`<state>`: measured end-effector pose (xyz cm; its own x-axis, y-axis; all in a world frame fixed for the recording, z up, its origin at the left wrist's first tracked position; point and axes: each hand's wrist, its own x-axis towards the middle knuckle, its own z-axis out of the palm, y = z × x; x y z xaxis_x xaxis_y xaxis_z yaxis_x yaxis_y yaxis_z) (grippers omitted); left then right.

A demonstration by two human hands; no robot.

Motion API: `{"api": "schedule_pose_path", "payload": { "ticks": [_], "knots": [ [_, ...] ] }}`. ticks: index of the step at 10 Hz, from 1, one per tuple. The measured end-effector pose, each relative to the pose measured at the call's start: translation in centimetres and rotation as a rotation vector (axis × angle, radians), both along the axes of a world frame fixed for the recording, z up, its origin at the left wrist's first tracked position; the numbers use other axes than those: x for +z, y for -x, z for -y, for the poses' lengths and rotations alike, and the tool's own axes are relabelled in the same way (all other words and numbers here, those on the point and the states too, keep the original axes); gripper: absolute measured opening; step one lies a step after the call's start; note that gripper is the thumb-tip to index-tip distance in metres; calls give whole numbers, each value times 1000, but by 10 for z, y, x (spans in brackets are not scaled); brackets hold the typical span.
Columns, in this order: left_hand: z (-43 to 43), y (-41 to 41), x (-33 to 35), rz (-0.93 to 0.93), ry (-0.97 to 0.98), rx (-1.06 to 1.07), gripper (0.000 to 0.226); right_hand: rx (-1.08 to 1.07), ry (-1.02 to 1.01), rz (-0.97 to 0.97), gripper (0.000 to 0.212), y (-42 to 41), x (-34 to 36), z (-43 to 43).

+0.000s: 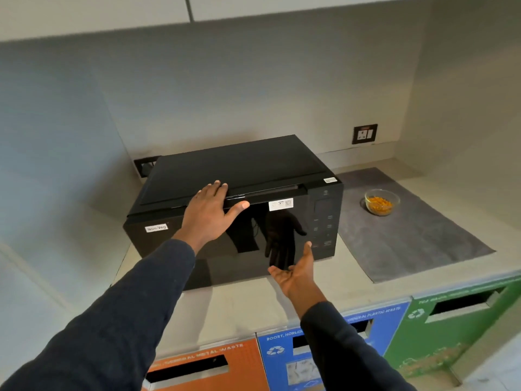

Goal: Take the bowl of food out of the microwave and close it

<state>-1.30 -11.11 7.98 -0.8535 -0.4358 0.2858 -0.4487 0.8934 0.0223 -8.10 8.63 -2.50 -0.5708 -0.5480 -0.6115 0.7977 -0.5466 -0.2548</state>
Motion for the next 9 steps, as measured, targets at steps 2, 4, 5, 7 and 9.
{"api": "schedule_pose_path", "payload": {
  "ticks": [2, 4, 5, 7, 9],
  "knots": [
    [3, 5, -3, -11, 83, 30, 101, -71, 30, 57, 93, 13, -4, 5],
    [3, 9, -5, -19, 122, 52, 93, -2, -10, 12, 96, 21, -13, 8],
    [2, 7, -3, -26, 100, 52, 94, 118, -92, -105, 95, 23, -23, 3],
    [-3, 1, -9, -119, 48, 36, 95, 420, -656, -741, 67, 14, -43, -5],
    [-63, -62, -94, -199, -43, -45, 90, 698, -1379, -1689, 80, 5, -89, -38]
  ]
}}
